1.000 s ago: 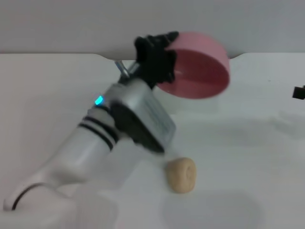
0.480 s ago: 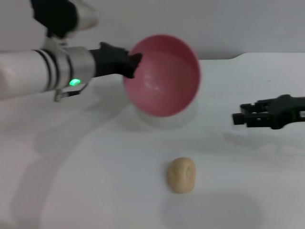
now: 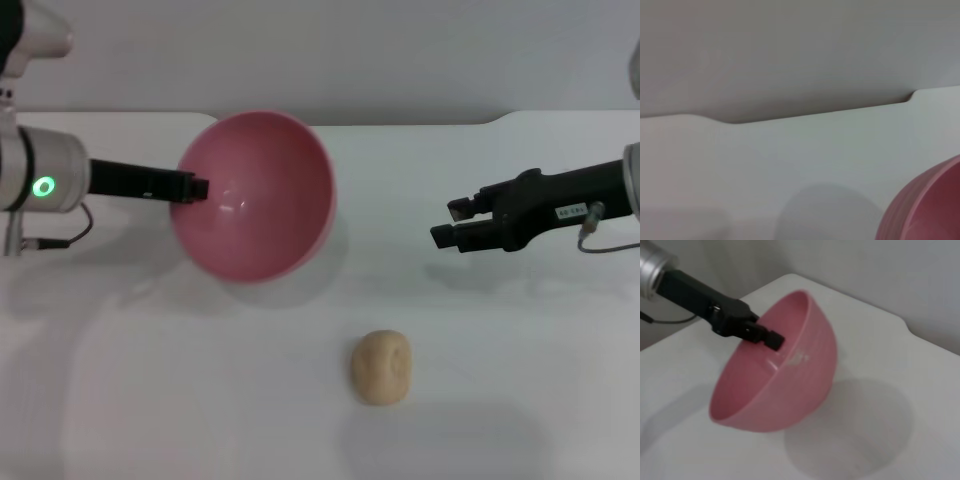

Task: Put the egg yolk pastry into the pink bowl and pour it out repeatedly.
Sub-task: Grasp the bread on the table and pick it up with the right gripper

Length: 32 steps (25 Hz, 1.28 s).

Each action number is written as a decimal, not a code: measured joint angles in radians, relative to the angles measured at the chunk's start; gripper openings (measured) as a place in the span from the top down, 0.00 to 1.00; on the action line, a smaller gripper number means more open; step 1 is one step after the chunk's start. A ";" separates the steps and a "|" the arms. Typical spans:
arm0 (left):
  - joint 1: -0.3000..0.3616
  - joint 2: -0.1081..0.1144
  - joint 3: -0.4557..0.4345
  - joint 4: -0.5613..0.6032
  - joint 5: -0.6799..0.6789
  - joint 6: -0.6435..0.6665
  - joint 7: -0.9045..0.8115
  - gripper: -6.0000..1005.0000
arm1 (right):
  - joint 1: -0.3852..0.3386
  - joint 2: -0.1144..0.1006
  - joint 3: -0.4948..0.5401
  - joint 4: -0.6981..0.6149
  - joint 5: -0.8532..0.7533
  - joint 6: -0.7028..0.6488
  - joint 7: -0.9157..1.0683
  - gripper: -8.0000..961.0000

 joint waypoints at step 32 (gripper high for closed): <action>0.018 0.000 -0.040 0.106 0.142 0.104 -0.084 1.00 | 0.101 0.008 -0.461 0.011 -0.090 0.091 0.185 0.35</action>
